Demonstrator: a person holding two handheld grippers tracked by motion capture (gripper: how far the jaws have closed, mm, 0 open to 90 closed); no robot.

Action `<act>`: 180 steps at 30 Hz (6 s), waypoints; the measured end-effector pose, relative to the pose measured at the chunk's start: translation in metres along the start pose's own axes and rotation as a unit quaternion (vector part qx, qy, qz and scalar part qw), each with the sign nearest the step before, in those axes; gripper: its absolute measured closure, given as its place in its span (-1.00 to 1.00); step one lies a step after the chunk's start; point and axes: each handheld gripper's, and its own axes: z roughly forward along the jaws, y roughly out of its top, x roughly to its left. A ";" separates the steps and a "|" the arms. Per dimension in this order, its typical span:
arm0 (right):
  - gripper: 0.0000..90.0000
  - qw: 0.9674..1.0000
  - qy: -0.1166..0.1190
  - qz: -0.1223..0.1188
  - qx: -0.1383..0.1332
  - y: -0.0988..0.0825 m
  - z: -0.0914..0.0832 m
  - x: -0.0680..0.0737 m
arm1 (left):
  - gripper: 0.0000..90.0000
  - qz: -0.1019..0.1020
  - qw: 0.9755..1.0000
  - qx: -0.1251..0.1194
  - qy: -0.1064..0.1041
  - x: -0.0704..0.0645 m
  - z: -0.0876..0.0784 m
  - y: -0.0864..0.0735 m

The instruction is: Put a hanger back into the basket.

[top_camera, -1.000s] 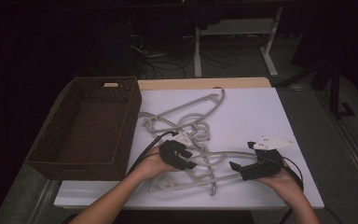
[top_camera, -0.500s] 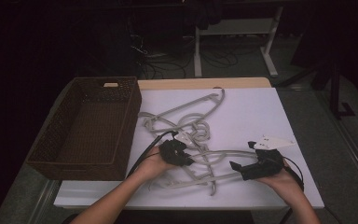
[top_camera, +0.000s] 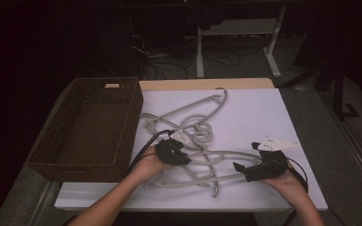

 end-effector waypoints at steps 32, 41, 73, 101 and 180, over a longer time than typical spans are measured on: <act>-1.00 1.000 0.008 -0.008 -0.017 0.008 -0.006 0.004 | 0.80 -0.022 0.991 -0.071 0.111 0.026 -0.139 0.032; -1.00 1.000 0.006 -0.005 -0.017 0.007 -0.005 0.002 | 0.80 -0.037 0.984 -0.090 0.147 0.051 -0.202 0.022; -1.00 1.000 0.003 -0.002 -0.011 0.007 -0.001 0.000 | 0.80 -0.157 0.929 -0.078 0.325 0.138 -0.300 -0.124; -1.00 1.000 0.004 -0.001 -0.008 0.007 0.000 0.000 | 0.80 -0.184 0.913 0.007 0.364 0.157 -0.256 -0.168; -0.79 1.000 0.025 0.002 0.012 0.042 0.029 -0.021 | -0.85 -0.058 0.979 -0.190 0.051 -0.009 -0.074 -0.020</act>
